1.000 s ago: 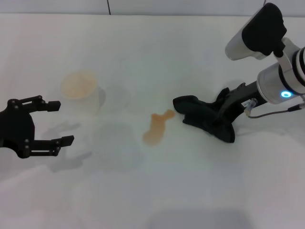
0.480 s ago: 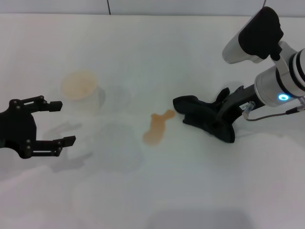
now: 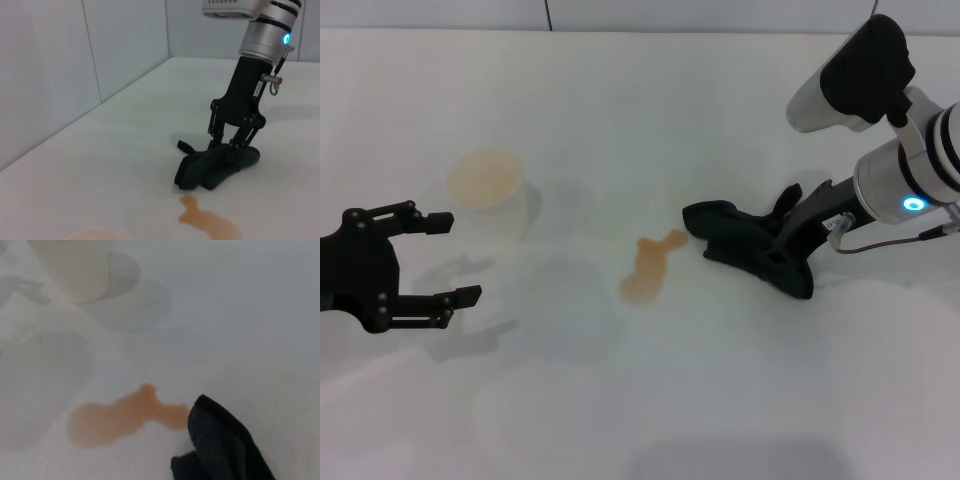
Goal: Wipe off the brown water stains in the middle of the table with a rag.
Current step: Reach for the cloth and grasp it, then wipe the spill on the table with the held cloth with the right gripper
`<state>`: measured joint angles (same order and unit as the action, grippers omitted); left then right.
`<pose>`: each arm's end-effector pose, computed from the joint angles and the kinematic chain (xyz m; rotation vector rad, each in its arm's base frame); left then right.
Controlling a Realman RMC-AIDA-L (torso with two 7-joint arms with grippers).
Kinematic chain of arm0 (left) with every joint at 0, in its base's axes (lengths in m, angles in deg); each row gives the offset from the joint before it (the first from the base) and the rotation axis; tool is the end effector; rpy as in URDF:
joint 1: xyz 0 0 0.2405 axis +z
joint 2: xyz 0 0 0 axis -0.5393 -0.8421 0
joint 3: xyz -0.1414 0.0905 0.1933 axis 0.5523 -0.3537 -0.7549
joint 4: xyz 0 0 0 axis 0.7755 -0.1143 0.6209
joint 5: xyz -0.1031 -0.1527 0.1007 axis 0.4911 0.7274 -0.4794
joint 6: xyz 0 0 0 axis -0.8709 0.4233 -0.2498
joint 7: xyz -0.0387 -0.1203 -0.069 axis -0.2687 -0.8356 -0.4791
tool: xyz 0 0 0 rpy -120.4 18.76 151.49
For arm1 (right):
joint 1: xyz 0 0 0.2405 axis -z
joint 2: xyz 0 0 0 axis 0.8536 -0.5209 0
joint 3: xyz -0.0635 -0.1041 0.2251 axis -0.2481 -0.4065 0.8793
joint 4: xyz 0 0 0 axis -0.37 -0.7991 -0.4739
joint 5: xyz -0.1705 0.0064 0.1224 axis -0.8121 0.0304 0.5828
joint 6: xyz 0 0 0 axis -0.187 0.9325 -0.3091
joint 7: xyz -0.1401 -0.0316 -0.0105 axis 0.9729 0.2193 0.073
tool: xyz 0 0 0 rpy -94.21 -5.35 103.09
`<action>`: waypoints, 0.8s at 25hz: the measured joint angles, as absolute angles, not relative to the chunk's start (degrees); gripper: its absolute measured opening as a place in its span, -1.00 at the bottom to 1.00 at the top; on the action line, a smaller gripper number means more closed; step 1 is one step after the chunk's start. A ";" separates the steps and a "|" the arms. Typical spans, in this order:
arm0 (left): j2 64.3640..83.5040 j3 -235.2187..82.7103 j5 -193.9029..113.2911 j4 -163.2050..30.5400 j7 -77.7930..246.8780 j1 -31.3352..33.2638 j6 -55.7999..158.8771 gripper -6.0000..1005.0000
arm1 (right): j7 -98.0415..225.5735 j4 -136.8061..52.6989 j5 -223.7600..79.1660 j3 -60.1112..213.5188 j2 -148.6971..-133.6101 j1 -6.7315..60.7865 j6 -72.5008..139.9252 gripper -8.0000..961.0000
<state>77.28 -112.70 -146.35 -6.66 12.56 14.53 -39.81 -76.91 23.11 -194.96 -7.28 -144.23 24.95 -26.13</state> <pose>-0.2890 0.2856 0.0629 -2.7567 -0.2384 -0.3872 0.1825 0.3699 -0.0396 -2.6402 0.7621 -0.2983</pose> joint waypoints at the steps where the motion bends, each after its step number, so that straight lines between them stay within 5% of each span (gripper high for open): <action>1: 77.31 -112.70 -146.35 -6.66 12.66 14.53 -39.79 0.74 | -77.01 23.10 -194.96 -7.28 -144.26 24.95 -26.12 -0.02; 9: 77.66 -112.70 -146.34 -6.66 13.07 14.53 -39.64 0.74 | -78.78 22.92 -195.04 -8.15 -144.24 24.22 -26.64 -0.45; 20: 77.77 -112.56 -146.03 -6.66 13.42 14.70 -39.58 0.74 | -80.49 25.81 -193.75 -9.79 -144.28 23.53 -28.40 -0.72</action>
